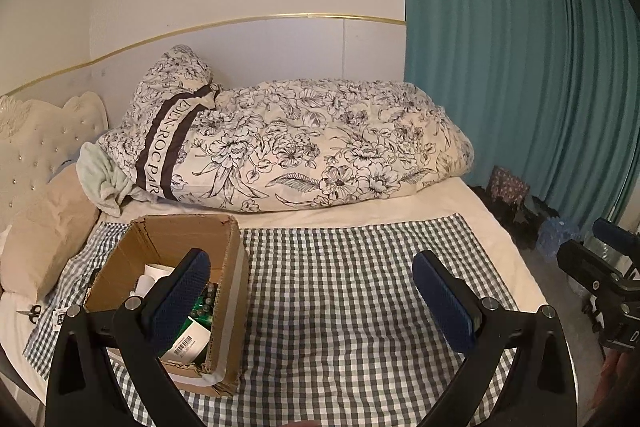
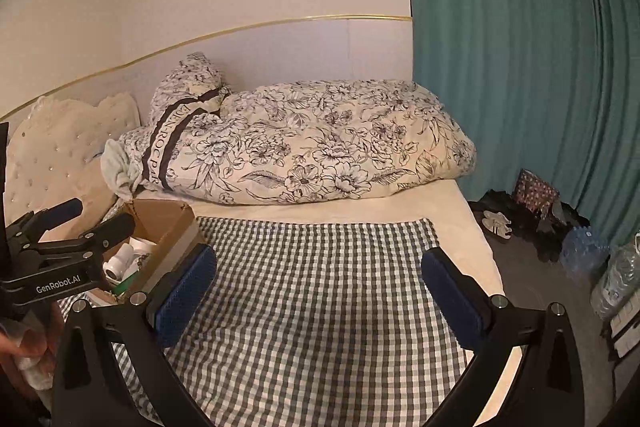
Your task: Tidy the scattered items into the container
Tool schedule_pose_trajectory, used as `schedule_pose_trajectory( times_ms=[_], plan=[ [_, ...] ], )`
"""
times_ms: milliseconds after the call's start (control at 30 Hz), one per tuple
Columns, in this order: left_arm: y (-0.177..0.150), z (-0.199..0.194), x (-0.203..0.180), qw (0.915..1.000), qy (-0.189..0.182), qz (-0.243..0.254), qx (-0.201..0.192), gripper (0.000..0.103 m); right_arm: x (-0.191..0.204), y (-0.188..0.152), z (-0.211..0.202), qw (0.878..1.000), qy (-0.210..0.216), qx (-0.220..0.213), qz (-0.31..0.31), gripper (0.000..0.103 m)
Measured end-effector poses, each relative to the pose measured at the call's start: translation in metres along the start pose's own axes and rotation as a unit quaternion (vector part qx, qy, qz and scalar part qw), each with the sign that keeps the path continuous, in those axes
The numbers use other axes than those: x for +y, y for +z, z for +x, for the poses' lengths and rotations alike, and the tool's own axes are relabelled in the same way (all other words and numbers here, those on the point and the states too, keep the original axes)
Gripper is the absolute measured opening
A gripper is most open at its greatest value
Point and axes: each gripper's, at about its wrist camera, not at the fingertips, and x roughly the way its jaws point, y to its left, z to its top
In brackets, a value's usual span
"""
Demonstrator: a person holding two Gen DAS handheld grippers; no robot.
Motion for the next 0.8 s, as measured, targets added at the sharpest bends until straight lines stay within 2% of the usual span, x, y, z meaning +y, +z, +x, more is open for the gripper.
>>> schedule_pose_trajectory(
  times_ms=[800],
  plan=[
    [-0.015,0.023,-0.004,0.9997,0.000,0.002,0.025,0.103,-0.005,-0.016,0.029,0.999,0.006,0.031,0.006,0.103]
  ],
)
